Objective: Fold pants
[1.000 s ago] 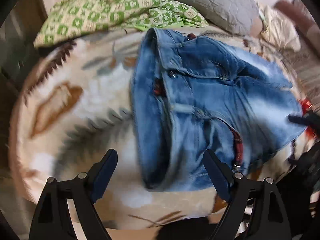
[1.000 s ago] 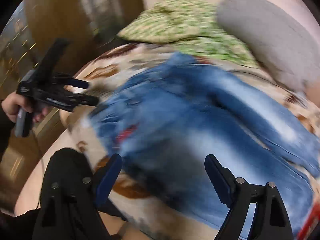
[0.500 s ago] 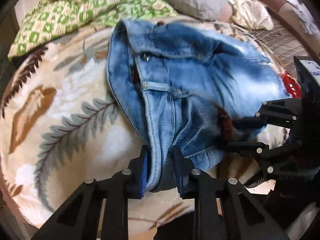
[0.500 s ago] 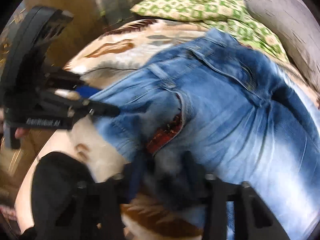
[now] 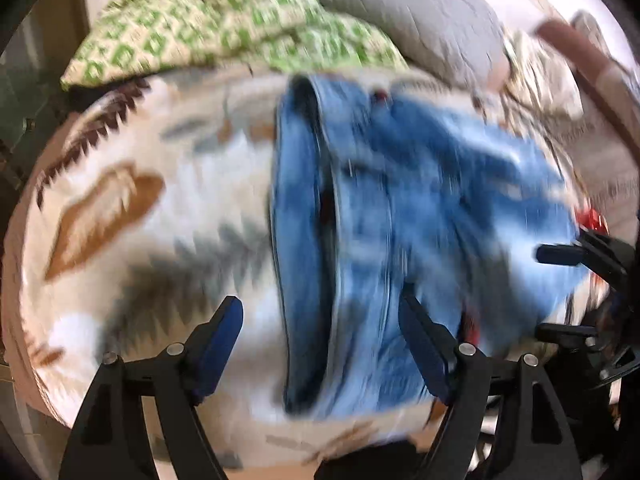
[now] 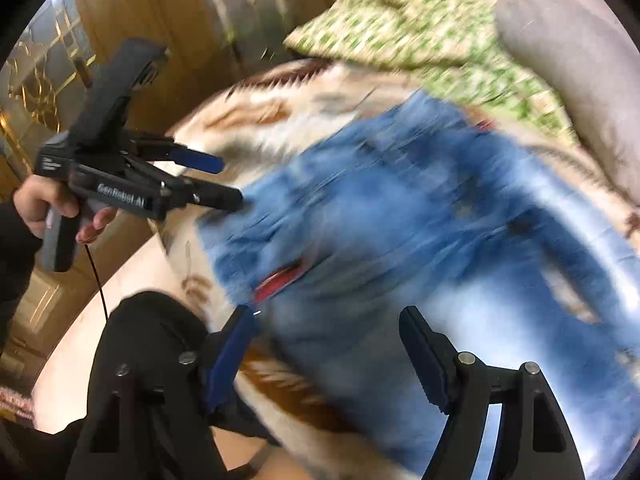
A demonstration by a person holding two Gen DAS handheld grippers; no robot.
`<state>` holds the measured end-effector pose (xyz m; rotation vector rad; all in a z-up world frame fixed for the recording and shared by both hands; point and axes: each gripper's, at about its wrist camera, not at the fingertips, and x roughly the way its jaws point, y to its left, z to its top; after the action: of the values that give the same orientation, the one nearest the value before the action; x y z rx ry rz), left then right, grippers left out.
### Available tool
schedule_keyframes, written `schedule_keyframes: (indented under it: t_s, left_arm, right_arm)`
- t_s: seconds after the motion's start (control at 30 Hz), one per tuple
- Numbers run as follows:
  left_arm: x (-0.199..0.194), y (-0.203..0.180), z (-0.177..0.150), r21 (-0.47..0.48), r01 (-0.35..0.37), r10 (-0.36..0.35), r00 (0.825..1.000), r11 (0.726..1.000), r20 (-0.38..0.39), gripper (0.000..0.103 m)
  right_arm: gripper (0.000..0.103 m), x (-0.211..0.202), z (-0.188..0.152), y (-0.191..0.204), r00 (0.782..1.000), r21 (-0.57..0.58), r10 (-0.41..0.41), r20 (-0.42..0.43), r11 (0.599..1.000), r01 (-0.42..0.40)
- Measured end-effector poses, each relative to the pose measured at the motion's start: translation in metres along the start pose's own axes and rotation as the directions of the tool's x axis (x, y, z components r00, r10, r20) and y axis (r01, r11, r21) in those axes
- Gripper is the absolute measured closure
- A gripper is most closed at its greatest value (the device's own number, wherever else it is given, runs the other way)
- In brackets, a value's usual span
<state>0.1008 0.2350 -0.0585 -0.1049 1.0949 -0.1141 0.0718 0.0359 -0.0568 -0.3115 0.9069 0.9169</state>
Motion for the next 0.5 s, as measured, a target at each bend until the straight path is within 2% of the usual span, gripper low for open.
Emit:
schedule_keyframes:
  t_s: [0.1, 0.2, 0.33, 0.5]
  left_arm:
    - [0.006, -0.008, 0.044, -0.031, -0.011, 0.012, 0.999, 0.999, 0.046, 0.022]
    - [0.019, -0.017, 0.078, -0.028, -0.02, 0.022, 0.997, 0.999, 0.068, 0.022]
    - [0.056, -0.026, 0.132, -0.044, -0.026, 0.028, 0.998, 0.999, 0.051, 0.022]
    - [0.105, -0.022, 0.177, -0.039, -0.04, 0.04, 0.999, 0.998, 0.0, 0.022]
  right_arm:
    - [0.025, -0.029, 0.014, -0.044, 0.994, 0.036, -0.079, 0.077, 0.996, 0.077]
    - [0.024, -0.043, 0.036, -0.087, 0.982, 0.08, -0.158, 0.102, 0.985, 0.151]
    - [0.024, -0.038, 0.067, -0.136, 0.969, 0.086, -0.236, 0.073, 0.969, 0.23]
    - [0.024, 0.001, 0.106, -0.186, 0.956, 0.072, -0.294, 0.006, 0.953, 0.293]
